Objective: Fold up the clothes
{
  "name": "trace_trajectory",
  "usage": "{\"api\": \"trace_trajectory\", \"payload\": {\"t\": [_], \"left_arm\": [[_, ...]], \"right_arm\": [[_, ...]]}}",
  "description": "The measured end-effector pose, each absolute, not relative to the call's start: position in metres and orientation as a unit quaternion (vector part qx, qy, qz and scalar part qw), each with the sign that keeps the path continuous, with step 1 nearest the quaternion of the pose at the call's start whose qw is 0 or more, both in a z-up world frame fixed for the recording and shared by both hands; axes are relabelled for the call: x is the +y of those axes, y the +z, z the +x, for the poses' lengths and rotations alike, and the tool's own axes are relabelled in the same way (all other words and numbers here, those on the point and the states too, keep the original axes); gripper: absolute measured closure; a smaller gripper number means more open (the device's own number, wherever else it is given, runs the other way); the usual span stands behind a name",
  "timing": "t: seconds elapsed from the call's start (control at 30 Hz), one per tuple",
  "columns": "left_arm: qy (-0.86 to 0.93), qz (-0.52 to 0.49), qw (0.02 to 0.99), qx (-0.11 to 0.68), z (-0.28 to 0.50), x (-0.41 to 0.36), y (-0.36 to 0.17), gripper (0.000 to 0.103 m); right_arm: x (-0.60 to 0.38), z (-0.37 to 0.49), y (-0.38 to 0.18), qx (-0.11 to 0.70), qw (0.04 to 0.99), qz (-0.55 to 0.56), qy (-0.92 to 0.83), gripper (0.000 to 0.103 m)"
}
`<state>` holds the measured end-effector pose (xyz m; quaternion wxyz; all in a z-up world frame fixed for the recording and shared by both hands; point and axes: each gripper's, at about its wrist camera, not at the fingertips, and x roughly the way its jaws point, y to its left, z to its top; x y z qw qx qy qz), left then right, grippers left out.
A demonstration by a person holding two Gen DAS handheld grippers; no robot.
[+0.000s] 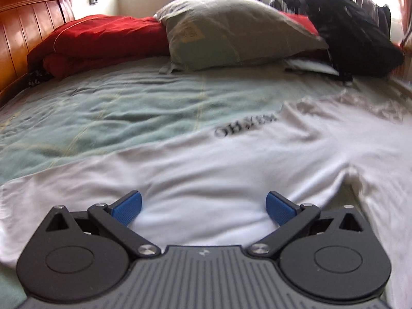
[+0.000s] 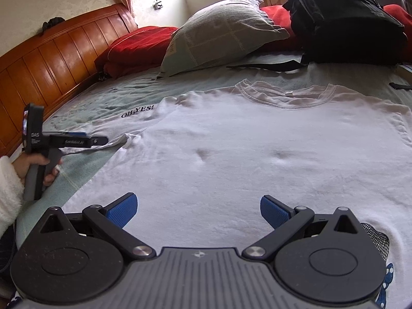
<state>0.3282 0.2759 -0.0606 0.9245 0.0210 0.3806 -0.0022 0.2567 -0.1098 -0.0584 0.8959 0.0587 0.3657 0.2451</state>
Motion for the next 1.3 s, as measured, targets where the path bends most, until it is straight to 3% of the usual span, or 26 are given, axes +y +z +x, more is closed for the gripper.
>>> {"api": "trace_trajectory", "payload": {"t": [0.27,0.43,0.8,1.03,1.3], "left_arm": [[-0.054,0.005,0.931,0.361,0.358,0.231,-0.041,0.001],[-0.053,0.047,0.925,0.375,0.400,0.186,-0.063,0.001],[0.019,-0.003,0.922,0.387,0.456,0.200,-0.081,0.001],[0.000,-0.015,0.934,0.356,0.410,0.233,-0.042,0.001],[0.027,-0.006,0.932,0.362,0.351,0.301,-0.059,0.001]], "right_arm": [[-0.107,0.258,-0.062,0.369,0.892,0.068,0.251,0.000],[-0.112,0.256,-0.058,0.363,0.897,0.060,0.246,0.000],[-0.113,0.265,-0.064,0.376,0.893,0.066,0.237,0.000],[-0.107,0.255,-0.059,0.367,0.895,0.050,0.247,0.000],[-0.100,0.247,-0.053,0.363,0.895,0.046,0.254,0.000]]}}
